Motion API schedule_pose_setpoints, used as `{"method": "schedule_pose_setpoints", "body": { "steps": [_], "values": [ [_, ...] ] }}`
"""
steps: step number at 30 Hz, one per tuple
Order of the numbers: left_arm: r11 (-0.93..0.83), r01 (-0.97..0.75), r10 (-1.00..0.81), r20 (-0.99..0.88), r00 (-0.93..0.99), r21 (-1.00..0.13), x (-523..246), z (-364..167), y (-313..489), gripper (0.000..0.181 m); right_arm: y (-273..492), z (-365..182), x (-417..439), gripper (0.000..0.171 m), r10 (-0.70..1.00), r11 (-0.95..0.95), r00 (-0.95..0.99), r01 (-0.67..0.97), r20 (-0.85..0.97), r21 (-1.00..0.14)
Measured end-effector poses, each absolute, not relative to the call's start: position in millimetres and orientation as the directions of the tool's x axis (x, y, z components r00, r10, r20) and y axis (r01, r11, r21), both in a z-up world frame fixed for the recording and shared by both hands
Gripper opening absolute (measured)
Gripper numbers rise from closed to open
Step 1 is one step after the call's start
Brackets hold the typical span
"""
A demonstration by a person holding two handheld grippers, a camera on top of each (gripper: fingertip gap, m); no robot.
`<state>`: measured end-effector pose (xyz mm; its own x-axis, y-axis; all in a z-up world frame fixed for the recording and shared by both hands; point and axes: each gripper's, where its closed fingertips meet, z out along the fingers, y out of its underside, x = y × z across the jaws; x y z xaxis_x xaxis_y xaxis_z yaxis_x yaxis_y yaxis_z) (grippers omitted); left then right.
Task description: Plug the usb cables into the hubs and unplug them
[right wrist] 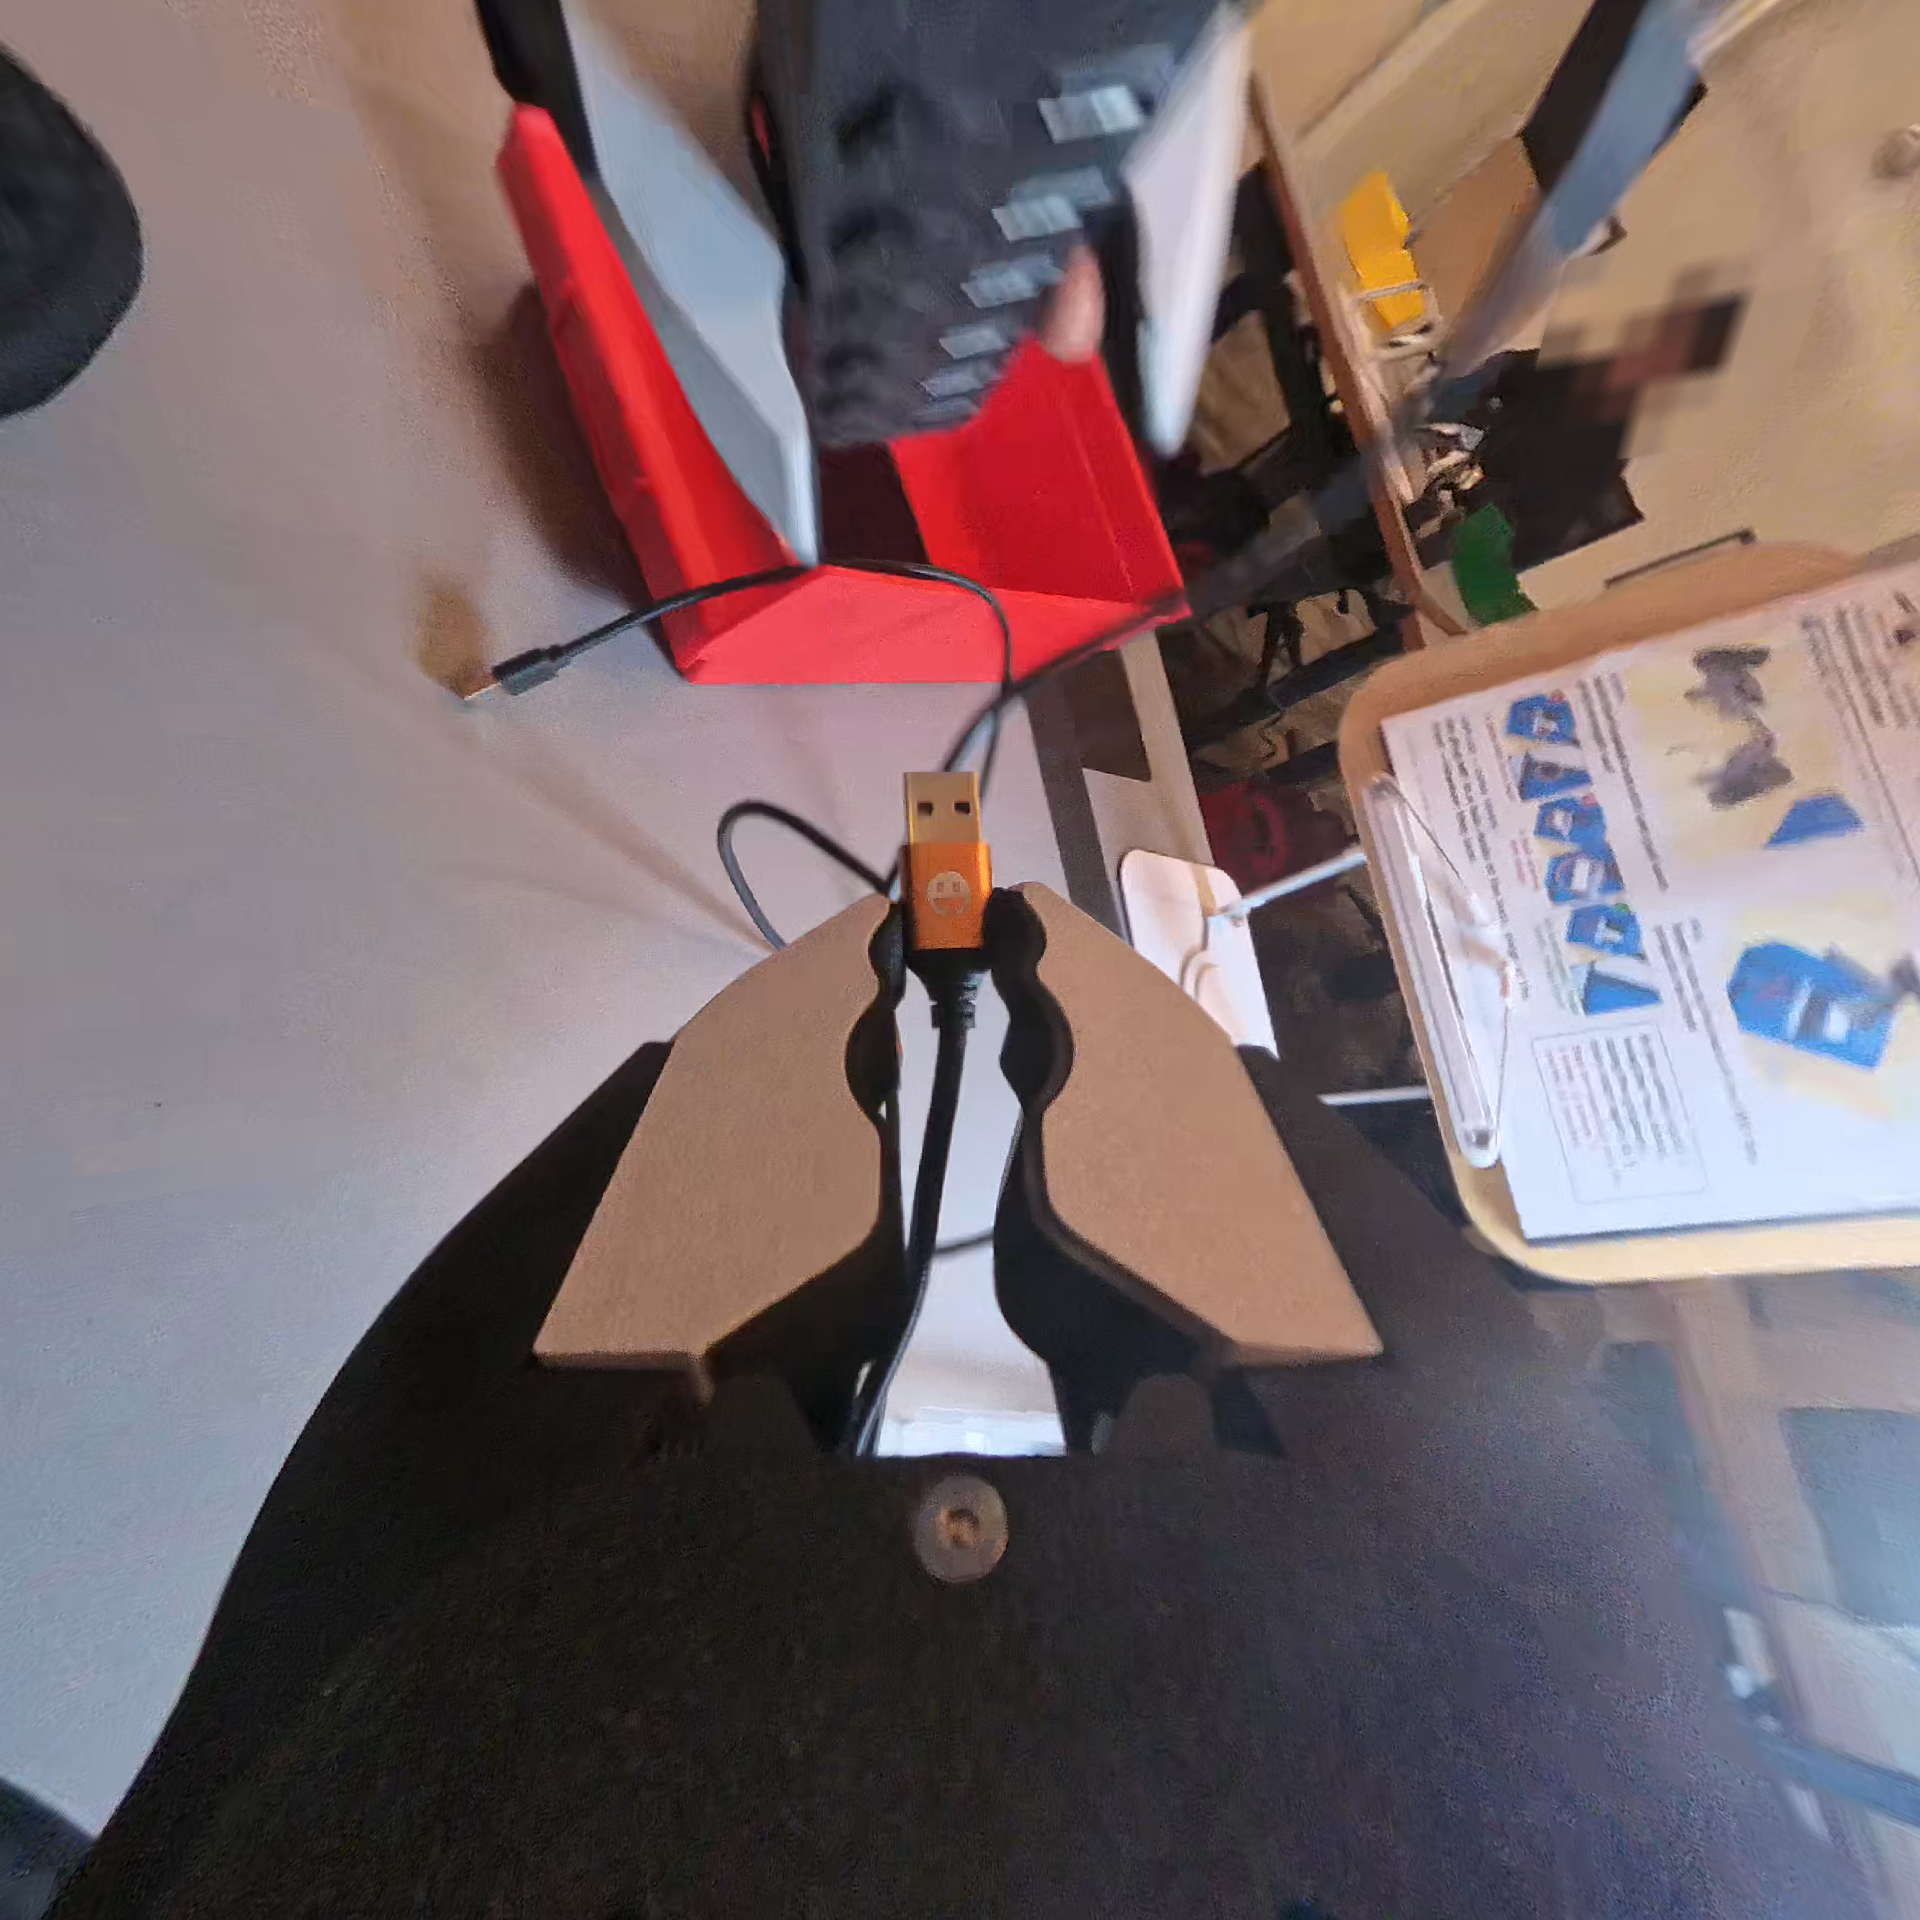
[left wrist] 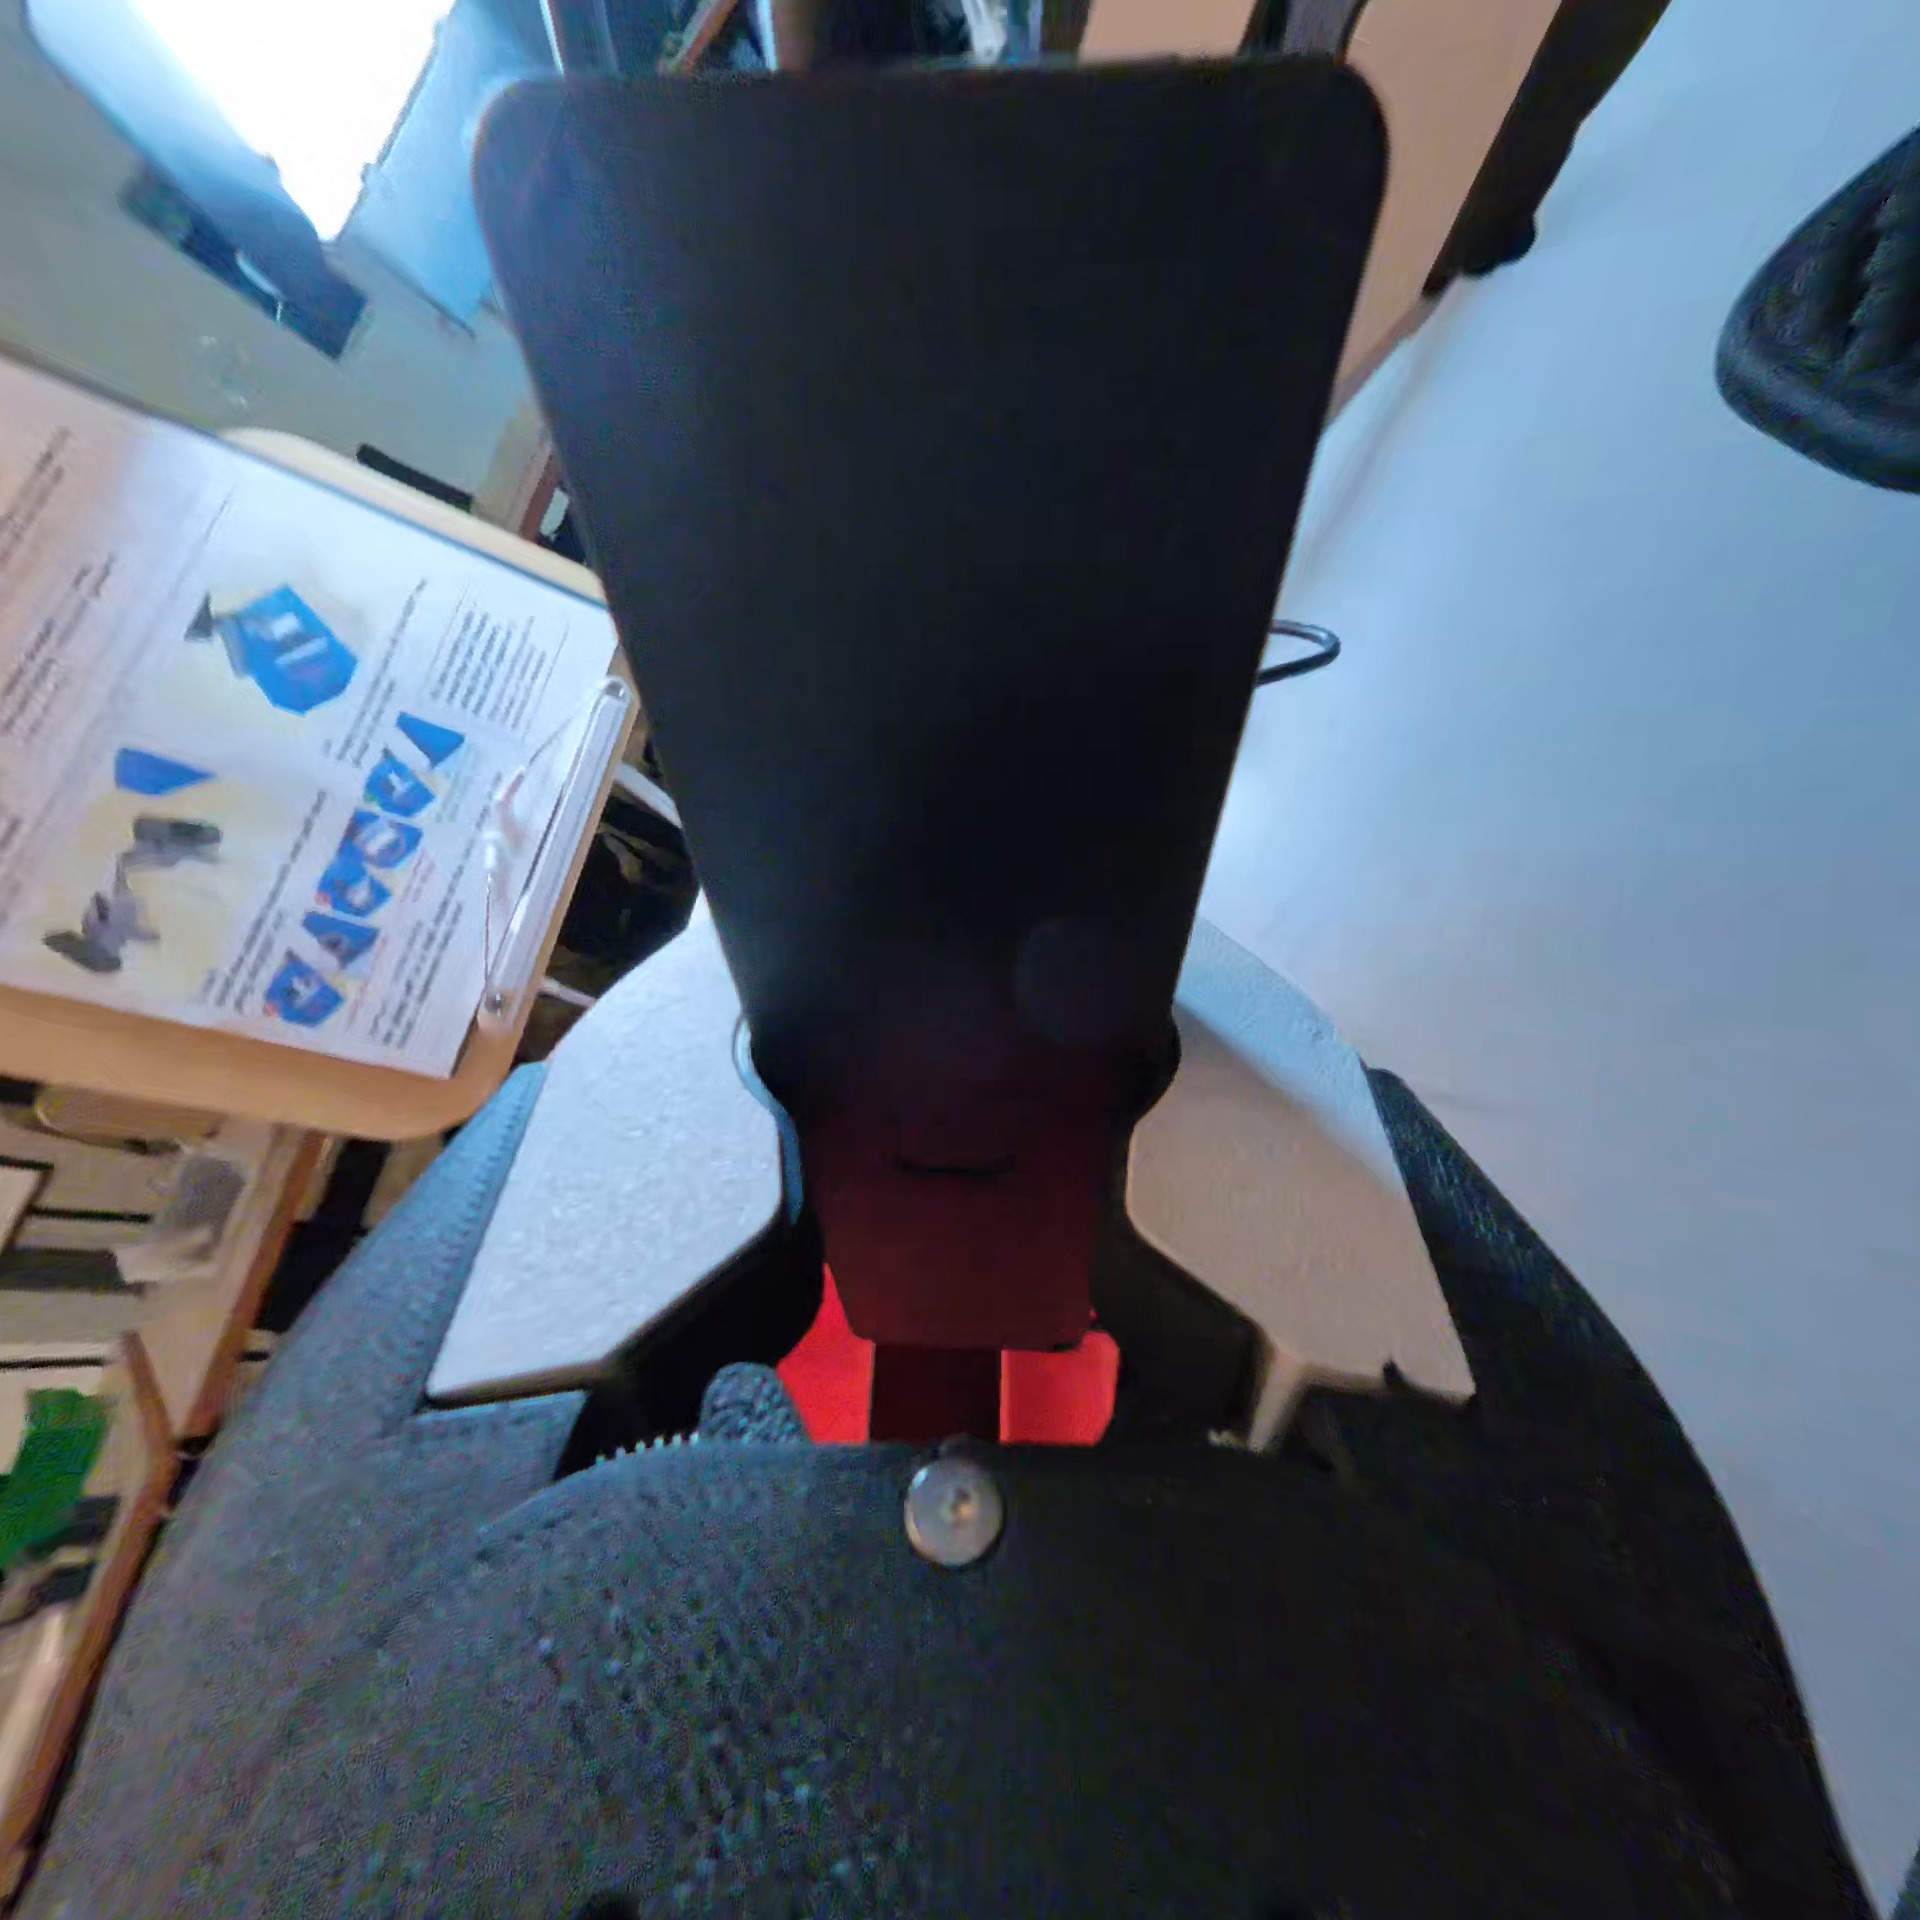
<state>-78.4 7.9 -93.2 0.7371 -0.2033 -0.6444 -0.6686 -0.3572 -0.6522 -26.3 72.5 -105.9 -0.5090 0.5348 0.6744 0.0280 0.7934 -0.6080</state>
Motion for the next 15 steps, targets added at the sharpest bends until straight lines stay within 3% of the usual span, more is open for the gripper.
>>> {"method": "schedule_pose_setpoints", "body": {
  "steps": [4, 8, 11, 15],
  "values": [
    [-0.277, -0.566, -0.052, -0.576, 0.816, -0.777, -110.4, -63.7, -11.9, 0.066, 140.3, -30.1, -11.1, 0.017, 0.728, 0.637, -0.302, -0.033, 0.615, -0.770],
    [-0.206, -0.533, 0.066, -0.555, 0.829, -0.821, -120.3, -40.2, -12.7, 0.067, 211.3, 33.2, 20.0, 0.016, 0.840, 0.537, -0.005, -0.141, 0.543, -0.832],
    [-0.225, -0.502, 0.091, -0.531, 0.843, -0.835, -125.8, -43.4, -7.5, 0.067, 259.4, 13.8, 18.8, 0.016, 0.841, 0.538, 0.081, -0.024, 0.534, -0.843],
    [-0.172, -0.440, 0.068, -0.456, 0.887, -0.881, -115.5, -43.1, 3.2, 0.065, 290.8, -62.5, -12.8, 0.016, 0.898, 0.438, -0.056, 0.173, 0.436, -0.882]
  ]
}}
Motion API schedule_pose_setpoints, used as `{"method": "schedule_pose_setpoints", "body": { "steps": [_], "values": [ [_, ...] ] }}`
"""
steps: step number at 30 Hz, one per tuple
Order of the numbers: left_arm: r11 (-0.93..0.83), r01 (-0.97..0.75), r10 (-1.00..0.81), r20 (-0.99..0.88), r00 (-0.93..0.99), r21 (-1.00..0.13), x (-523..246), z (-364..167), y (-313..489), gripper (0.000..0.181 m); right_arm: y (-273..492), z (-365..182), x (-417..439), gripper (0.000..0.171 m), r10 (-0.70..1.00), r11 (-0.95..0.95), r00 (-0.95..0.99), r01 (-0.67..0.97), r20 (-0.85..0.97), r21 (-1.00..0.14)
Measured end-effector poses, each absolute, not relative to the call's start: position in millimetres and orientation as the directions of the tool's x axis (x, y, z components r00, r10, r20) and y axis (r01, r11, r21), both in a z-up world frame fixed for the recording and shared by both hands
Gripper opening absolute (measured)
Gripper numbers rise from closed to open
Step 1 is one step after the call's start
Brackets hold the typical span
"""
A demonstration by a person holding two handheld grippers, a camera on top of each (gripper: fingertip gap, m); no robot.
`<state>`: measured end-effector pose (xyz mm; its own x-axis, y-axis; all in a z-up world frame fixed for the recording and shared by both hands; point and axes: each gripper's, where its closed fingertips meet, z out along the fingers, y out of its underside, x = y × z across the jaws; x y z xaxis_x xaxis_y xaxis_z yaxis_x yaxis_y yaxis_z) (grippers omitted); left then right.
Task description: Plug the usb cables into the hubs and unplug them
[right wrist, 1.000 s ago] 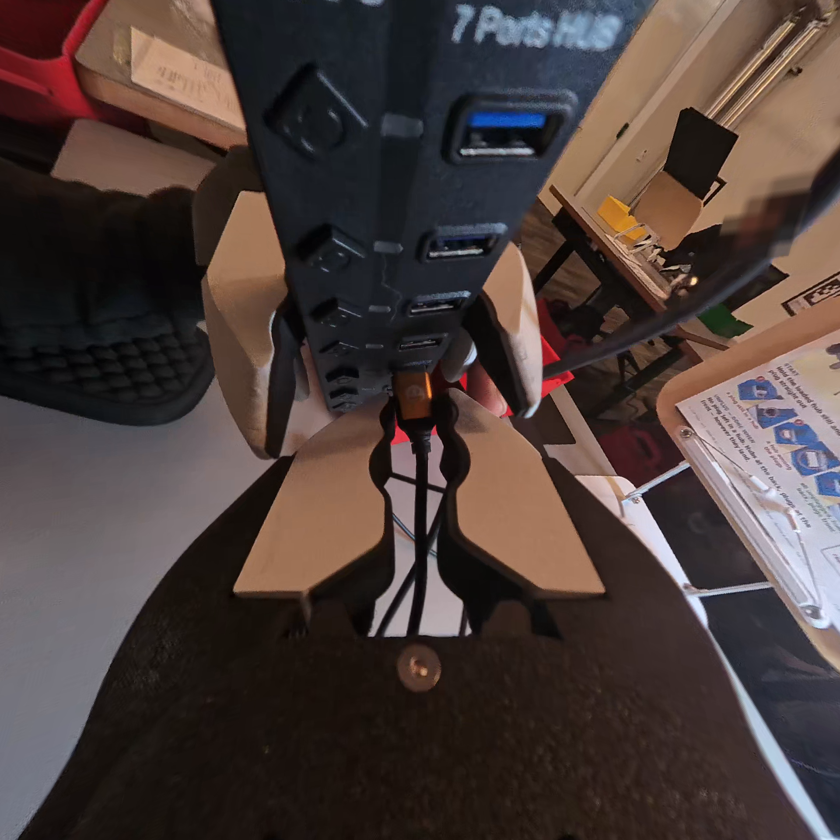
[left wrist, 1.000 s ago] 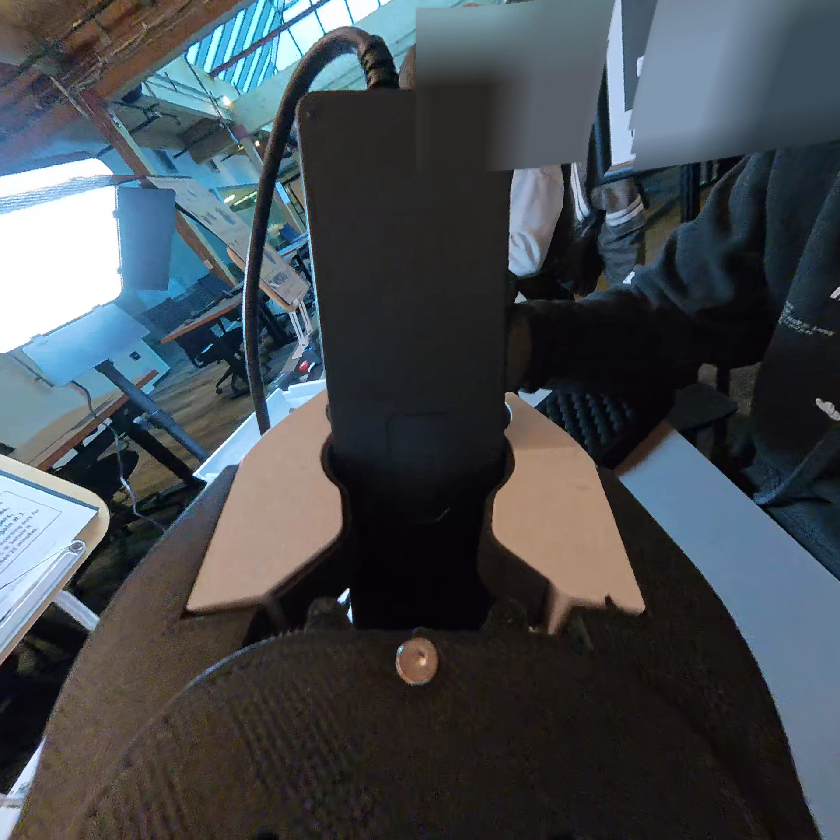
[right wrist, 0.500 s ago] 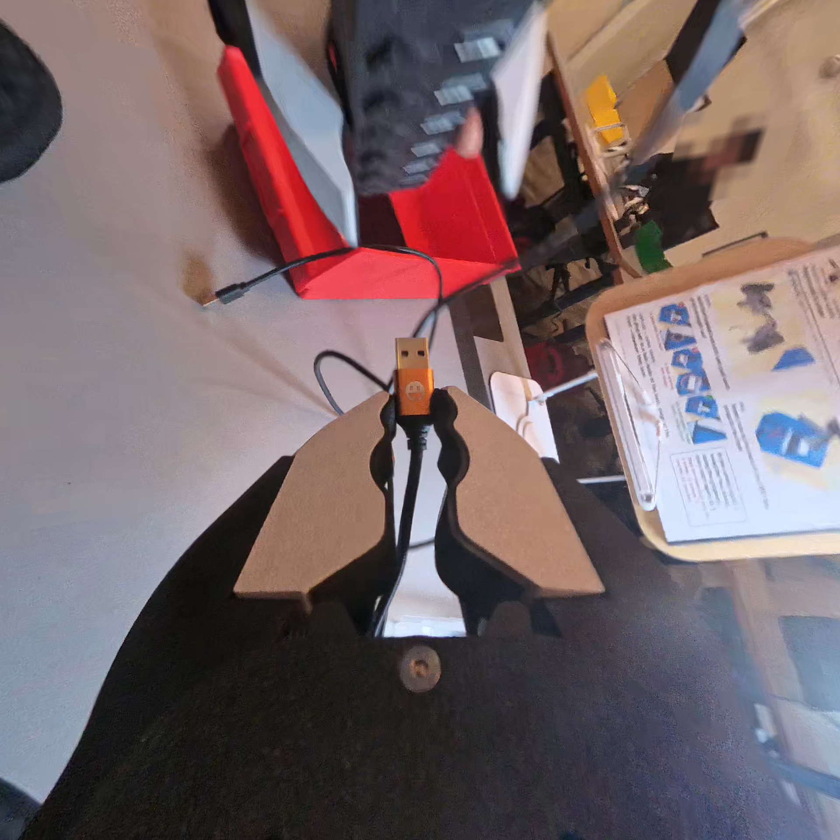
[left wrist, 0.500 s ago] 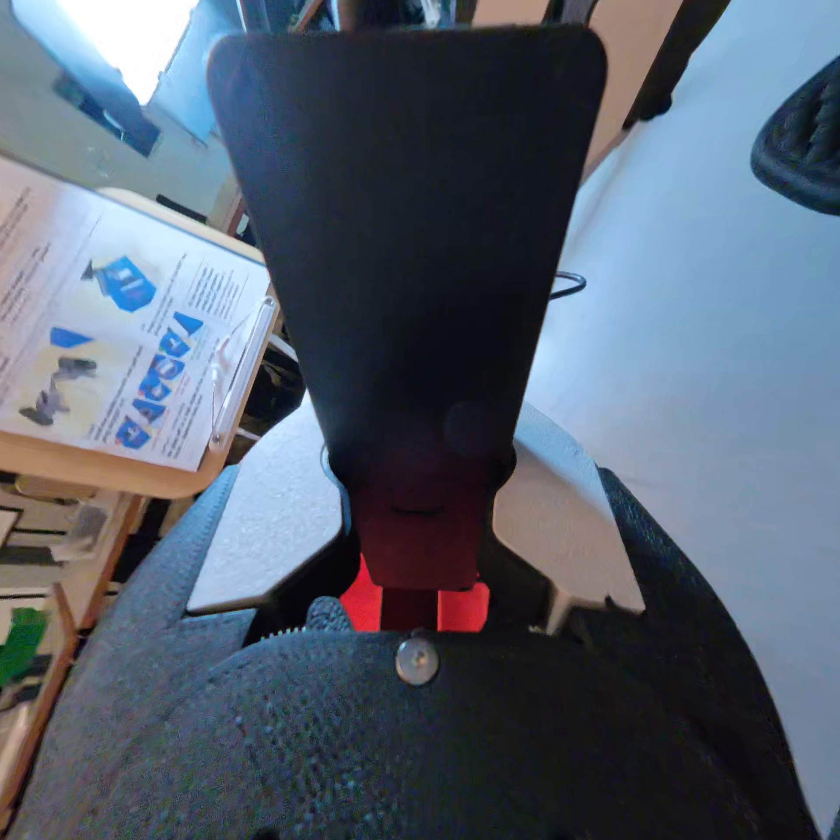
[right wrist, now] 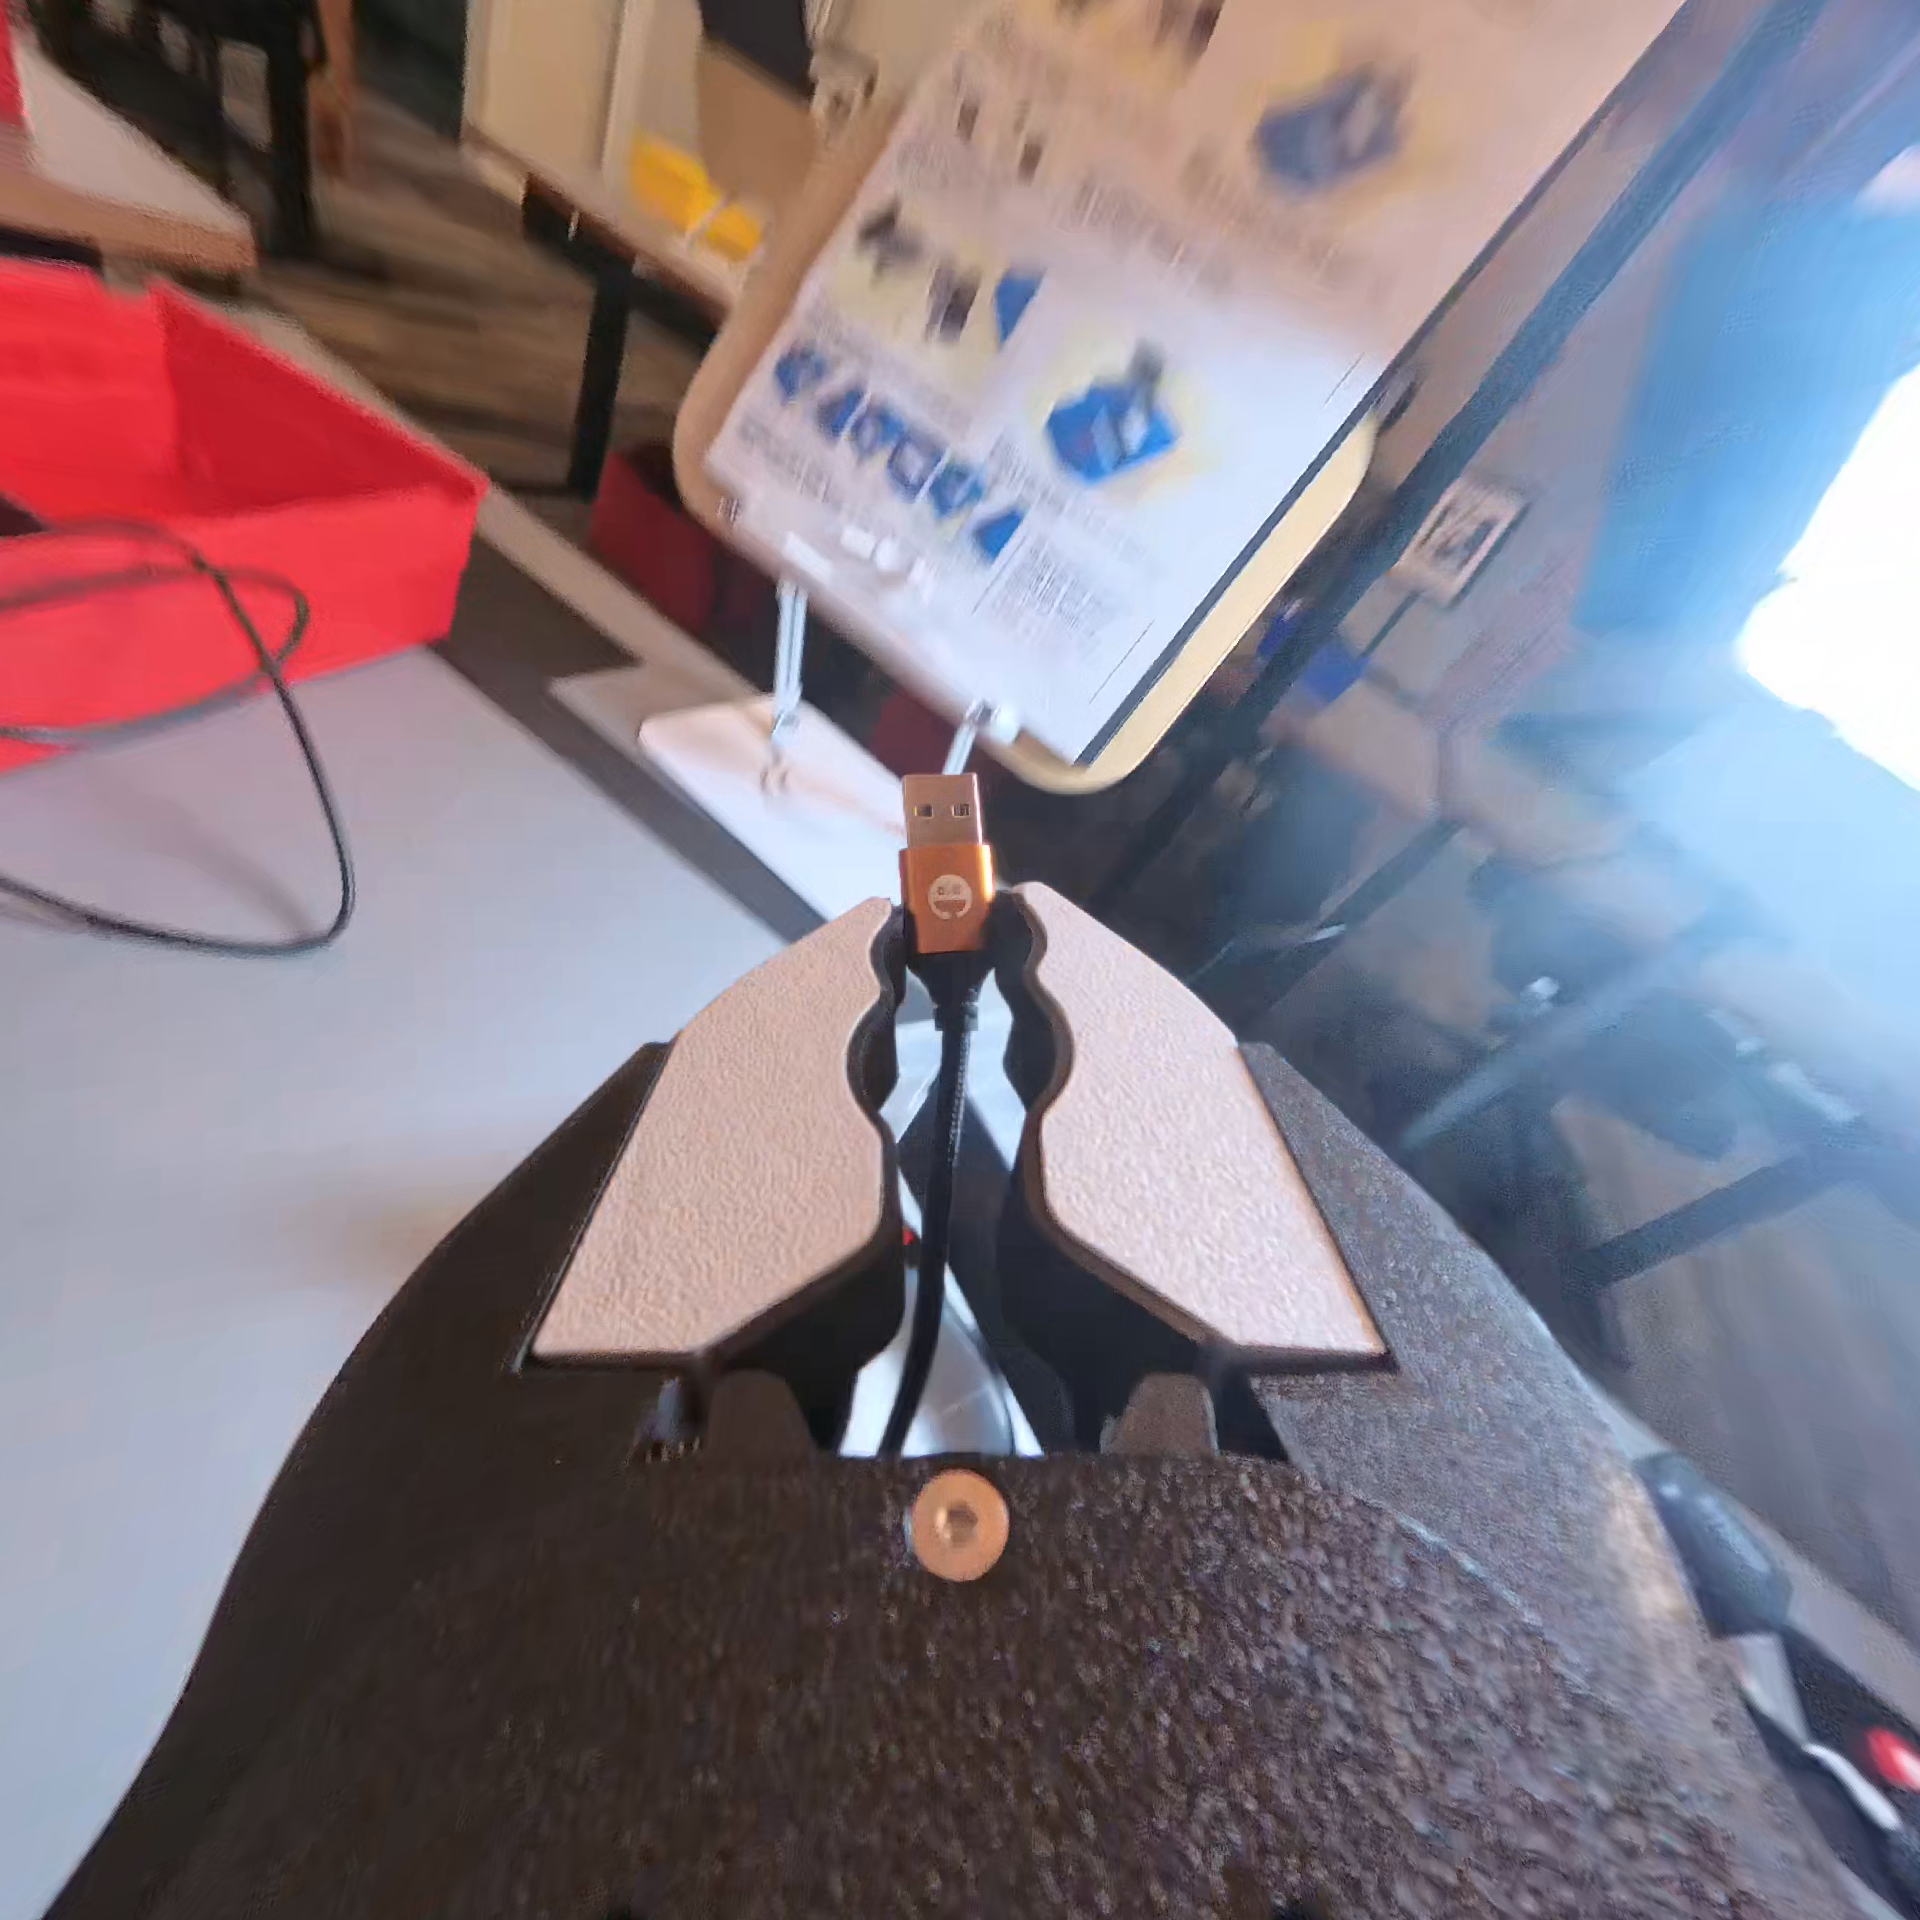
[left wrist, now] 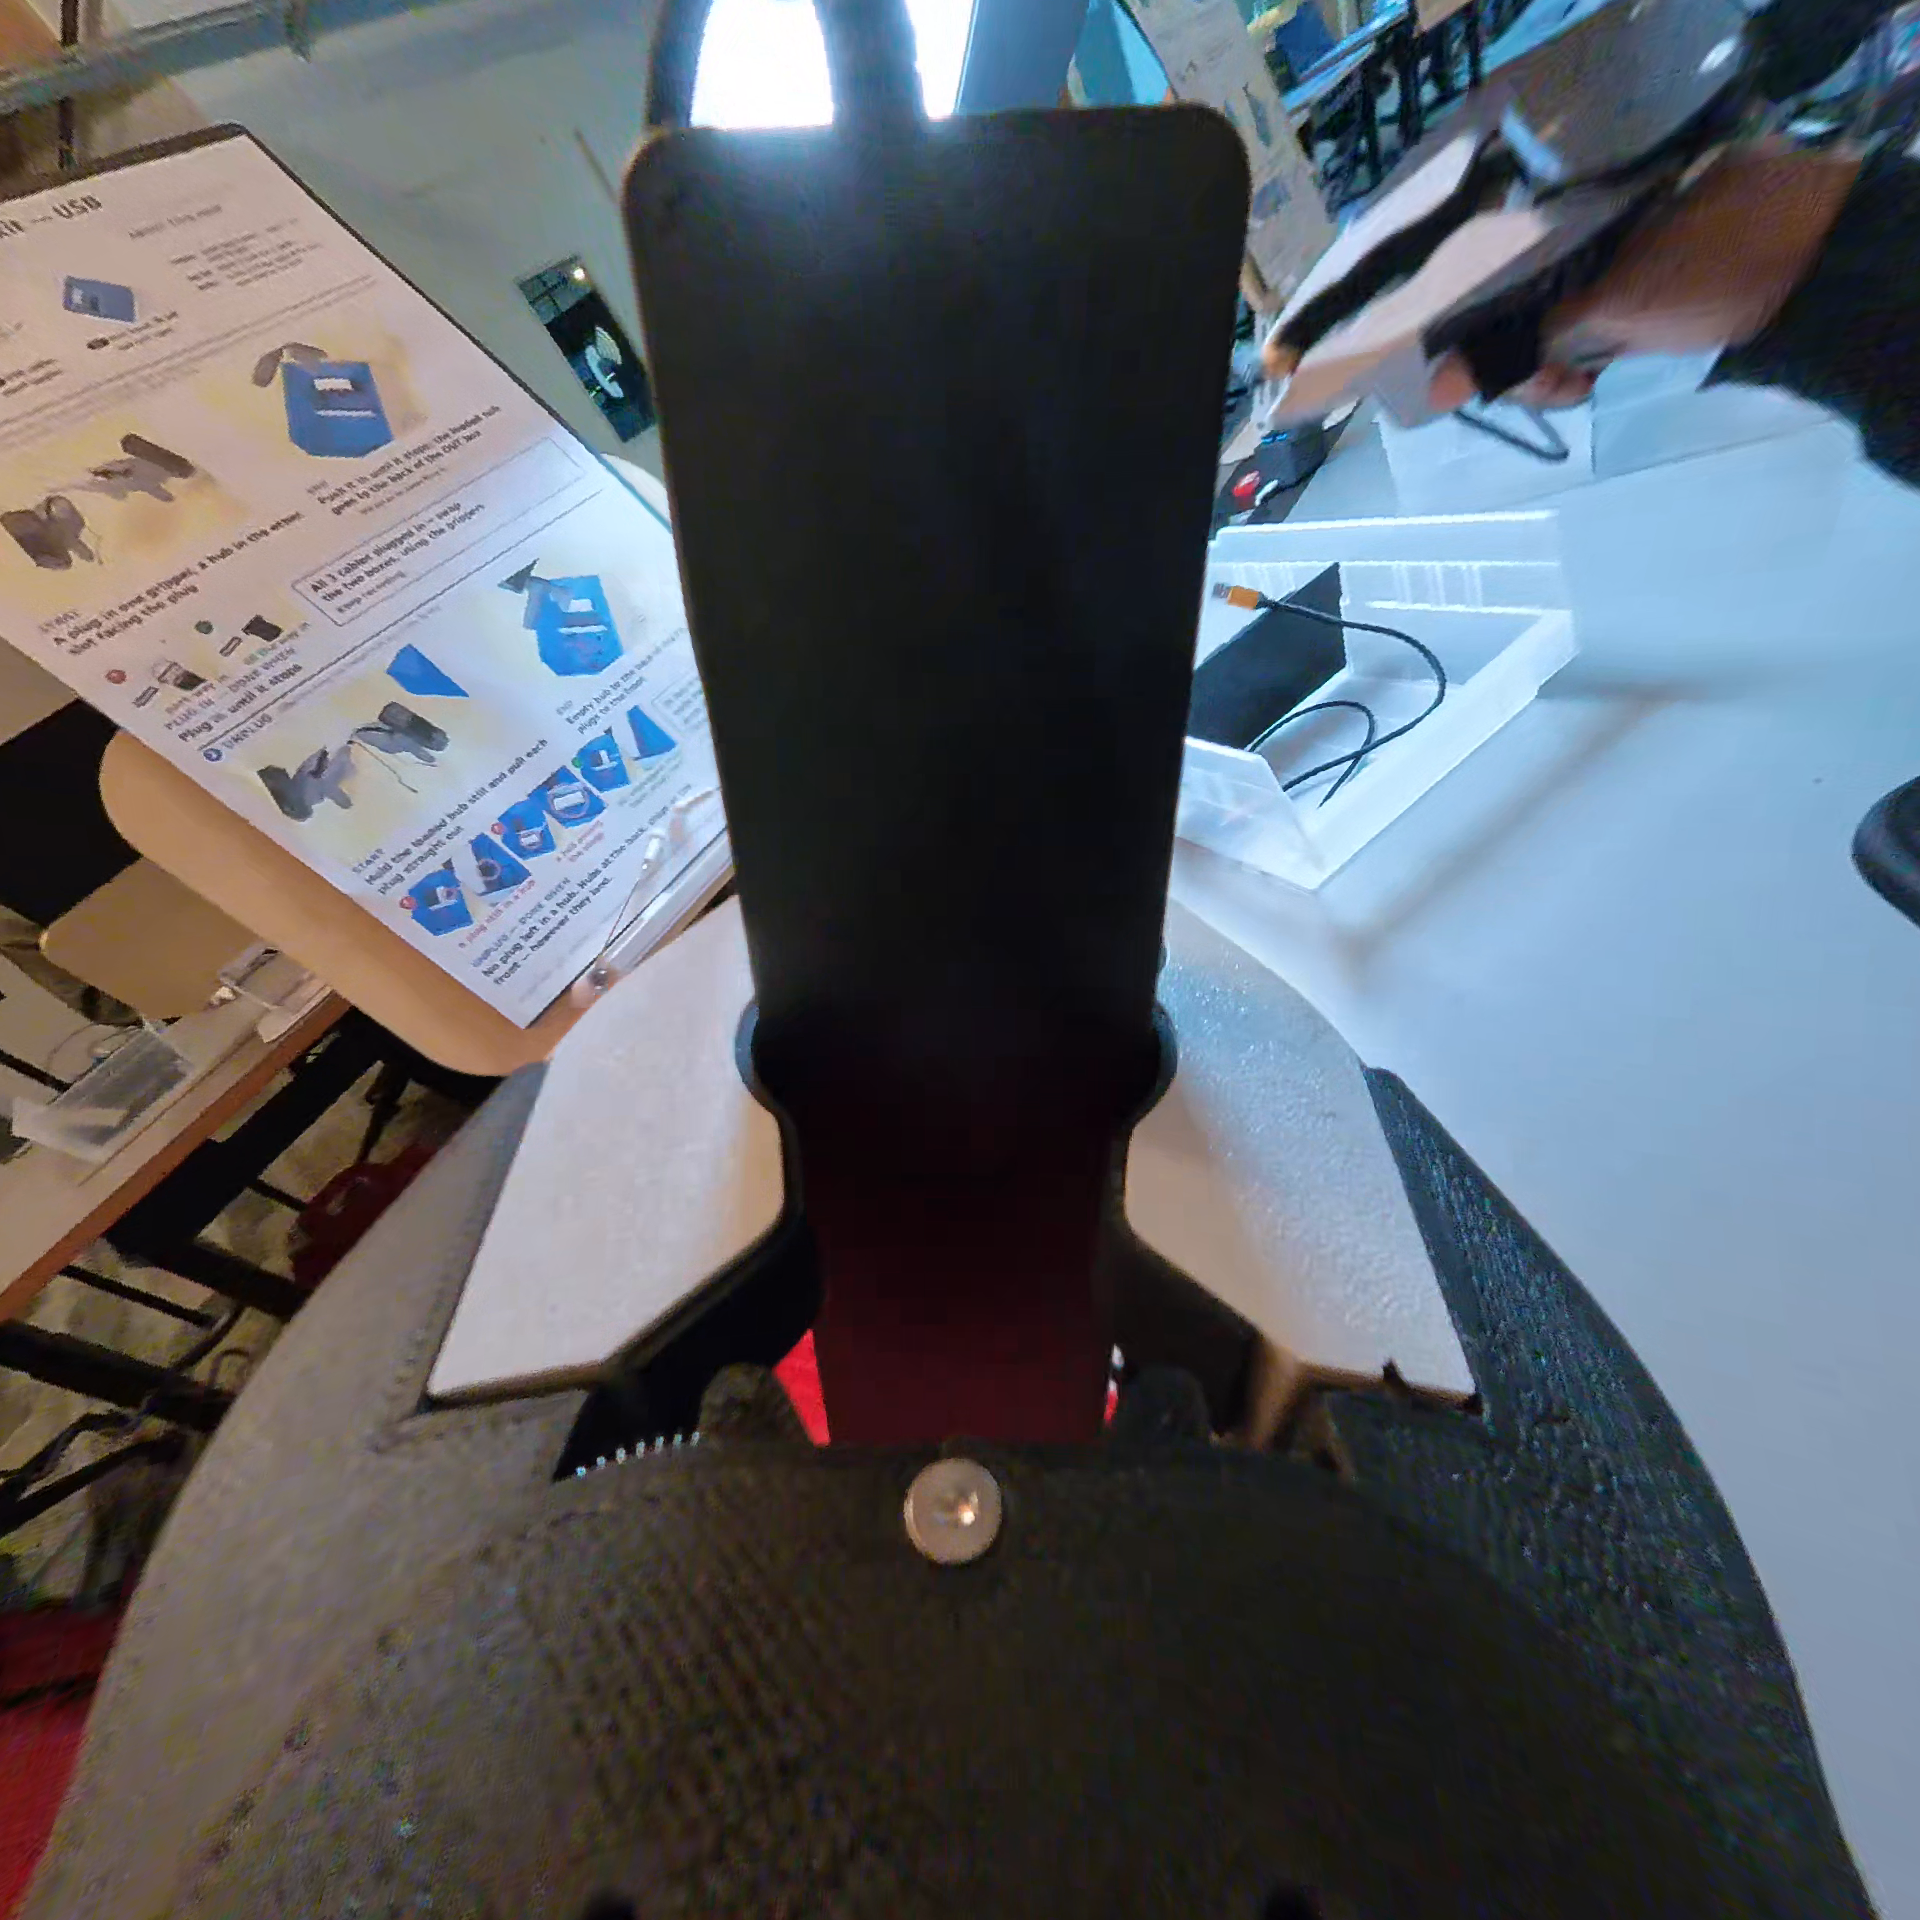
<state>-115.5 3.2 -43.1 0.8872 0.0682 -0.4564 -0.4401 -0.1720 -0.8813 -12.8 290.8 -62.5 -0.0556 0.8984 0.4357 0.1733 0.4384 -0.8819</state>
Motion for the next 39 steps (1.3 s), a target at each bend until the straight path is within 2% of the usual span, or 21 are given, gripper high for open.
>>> {"method": "schedule_pose_setpoints", "body": {
  "steps": [3, 6, 8, 11, 16, 20, 27, 30, 33, 35, 37, 39],
  "values": [
    [-0.140, -0.416, 0.030, -0.424, 0.905, -0.899, -105.6, -44.0, 10.8, 0.066, 279.9, -107.4, -32.2, 0.016, 0.912, 0.397, -0.208, 0.241, 0.353, -0.886],
    [-0.138, -0.413, 0.001, -0.417, 0.909, -0.900, -99.6, -47.6, 14.8, 0.065, 253.4, -94.5, -38.2, 0.016, 0.923, 0.234, -0.335, 0.088, 0.192, -0.968],
    [-0.146, -0.416, -0.013, -0.419, 0.908, -0.897, -97.1, -49.9, 16.8, 0.065, 257.7, -81.0, -38.5, 0.016, 0.936, 0.173, -0.313, 0.013, 0.161, -0.985],
    [-0.150, -0.418, -0.028, -0.419, 0.908, -0.896, -93.1, -52.1, 18.8, 0.065, 272.6, -46.0, -27.5, 0.016, 0.958, 0.030, -0.274, -0.188, 0.082, -0.982],
    [-0.162, -0.428, -0.036, -0.428, 0.903, -0.889, -88.7, -56.0, 22.1, 0.065, 319.7, 3.5, 7.9, 0.016, 0.988, -0.116, -0.144, -0.463, -0.054, -0.879],
    [-0.167, -0.417, -0.047, -0.415, 0.909, -0.894, -87.3, -60.0, 25.0, 0.065, 334.8, 30.1, 28.1, 0.016, 0.998, -0.069, -0.046, -0.583, -0.052, -0.809],
    [-0.184, -0.418, -0.063, -0.414, 0.908, -0.889, -84.7, -68.4, 29.3, 0.065, 359.9, 20.3, 26.7, 0.016, 0.992, 0.019, 0.115, -0.589, -0.061, -0.808],
    [-0.175, -0.411, -0.065, -0.406, 0.911, -0.895, -84.7, -67.4, 28.3, 0.064, 366.8, 33.5, 41.1, 0.016, 0.985, -0.015, 0.120, -0.660, -0.126, -0.751],
    [-0.177, -0.405, -0.067, -0.400, 0.914, -0.897, -85.2, -68.8, 29.0, 0.064, 368.8, 37.4, 45.7, 0.016, 0.974, 0.067, 0.208, -0.651, -0.092, -0.757],
    [-0.182, -0.410, -0.073, -0.404, 0.912, -0.894, -83.9, -70.7, 30.4, 0.064, 368.3, 35.9, 43.0, 0.016, 0.976, 0.052, 0.194, -0.647, -0.098, -0.761],
    [-0.187, -0.412, -0.083, -0.404, 0.911, -0.892, -82.1, -72.8, 31.8, 0.064, 366.0, 28.2, 32.8, 0.017, 0.979, 0.053, 0.188, -0.606, -0.078, -0.794],
    [-0.197, -0.420, -0.086, -0.411, 0.908, -0.886, -81.5, -75.2, 32.8, 0.064, 365.7, 3.4, 6.3, 0.016, 0.982, 0.050, 0.187, -0.448, -0.039, -0.893]
  ]
}}
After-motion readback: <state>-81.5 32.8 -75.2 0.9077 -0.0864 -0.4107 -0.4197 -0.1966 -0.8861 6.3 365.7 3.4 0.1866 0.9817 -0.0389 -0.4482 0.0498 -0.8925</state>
